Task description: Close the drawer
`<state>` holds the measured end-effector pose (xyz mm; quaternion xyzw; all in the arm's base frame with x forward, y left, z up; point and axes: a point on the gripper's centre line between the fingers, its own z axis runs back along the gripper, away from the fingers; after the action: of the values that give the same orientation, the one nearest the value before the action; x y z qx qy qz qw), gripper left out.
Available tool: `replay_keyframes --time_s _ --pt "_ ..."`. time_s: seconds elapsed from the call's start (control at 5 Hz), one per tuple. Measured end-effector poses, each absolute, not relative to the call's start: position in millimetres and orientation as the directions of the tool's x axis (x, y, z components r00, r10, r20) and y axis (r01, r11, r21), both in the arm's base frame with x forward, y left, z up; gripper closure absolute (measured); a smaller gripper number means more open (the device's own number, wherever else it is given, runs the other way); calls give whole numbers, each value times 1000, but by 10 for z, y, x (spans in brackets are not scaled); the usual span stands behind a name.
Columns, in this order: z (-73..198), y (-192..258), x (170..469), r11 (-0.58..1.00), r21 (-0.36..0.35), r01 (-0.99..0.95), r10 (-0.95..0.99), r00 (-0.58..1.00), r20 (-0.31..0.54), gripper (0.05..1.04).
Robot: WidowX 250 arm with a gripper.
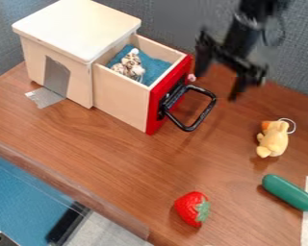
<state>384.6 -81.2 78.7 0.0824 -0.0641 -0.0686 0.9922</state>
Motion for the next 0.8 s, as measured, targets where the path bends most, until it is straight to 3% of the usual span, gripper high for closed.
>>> replay_keyframes --time_s 0.4,0.8 --pt "396 -1009 3921 962 215 171 -189 980 66 83" --pt "101 -844 4036 944 286 167 -171 985 -12 81"
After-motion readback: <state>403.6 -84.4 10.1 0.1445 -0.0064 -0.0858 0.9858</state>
